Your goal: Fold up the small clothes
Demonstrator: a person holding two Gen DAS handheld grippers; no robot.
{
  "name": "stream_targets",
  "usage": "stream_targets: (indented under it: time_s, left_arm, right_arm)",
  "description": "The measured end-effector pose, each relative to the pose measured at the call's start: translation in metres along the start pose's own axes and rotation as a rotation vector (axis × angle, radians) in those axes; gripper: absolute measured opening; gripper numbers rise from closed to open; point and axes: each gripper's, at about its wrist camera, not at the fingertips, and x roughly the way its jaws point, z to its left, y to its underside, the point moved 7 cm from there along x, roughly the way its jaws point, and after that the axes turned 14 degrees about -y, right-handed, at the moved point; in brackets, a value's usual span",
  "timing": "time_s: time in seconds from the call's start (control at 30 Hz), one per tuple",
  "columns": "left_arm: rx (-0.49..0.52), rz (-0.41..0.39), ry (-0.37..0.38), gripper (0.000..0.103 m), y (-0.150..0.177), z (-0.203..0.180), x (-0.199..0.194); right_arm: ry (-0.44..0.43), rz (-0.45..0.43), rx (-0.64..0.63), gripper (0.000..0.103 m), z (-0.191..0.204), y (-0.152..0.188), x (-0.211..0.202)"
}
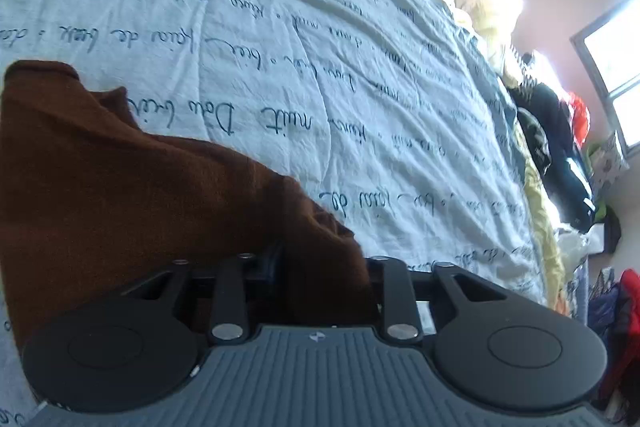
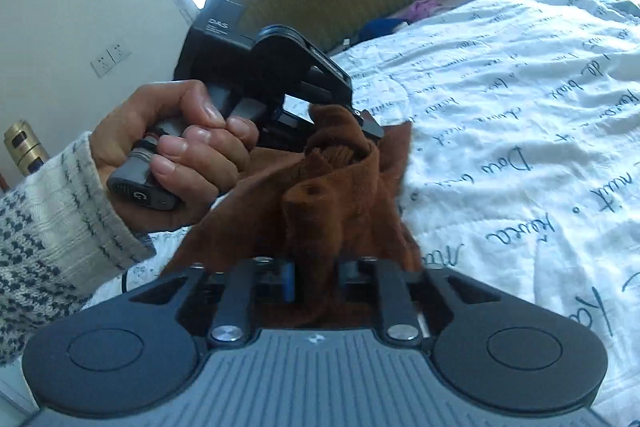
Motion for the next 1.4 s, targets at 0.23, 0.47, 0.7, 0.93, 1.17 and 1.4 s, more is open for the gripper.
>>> stream_targets:
  time_s: [0.23, 0.47, 0.7, 0.93, 1.17, 1.4]
  left_arm:
    - [0.059, -0.249, -0.138, 0.087, 0.050, 0.061, -0.110]
    - [0.199, -0.249, -0.216, 0.086, 0.113, 0.057, -0.090]
    - [0.121, -0.213, -0.257, 0.086, 0.116, 0.097, -0.071]
    - [-0.181, -0.105, -0.127, 0.081, 0.029, 0.151, -0.048]
    - [-0.183, -0.063, -0.175, 0.015, 0.008, 0.149, -0.020]
    - [-0.010, -0.189, -0.378, 0.007, 0.010, 0.149, -0.040]
  right_arm:
    - [-0.007, -0.088, -0.084, 0.094, -0.025, -0.027, -0.055]
    - [-0.104, 0.010, -0.142, 0.038, -0.022, -0.066, 0.004]
    - [-0.063, 0.053, -0.012, 0.039, -0.056, -0.087, 0.021]
    - [-0.127, 0.089, 0.153, 0.039, -0.088, -0.094, 0.039]
    - [-0.139, 0.108, 0.144, 0.034, -0.087, -0.090, 0.069]
    - [-0.091, 0.078, -0.035, 0.005, -0.059, -0.099, 0.070]
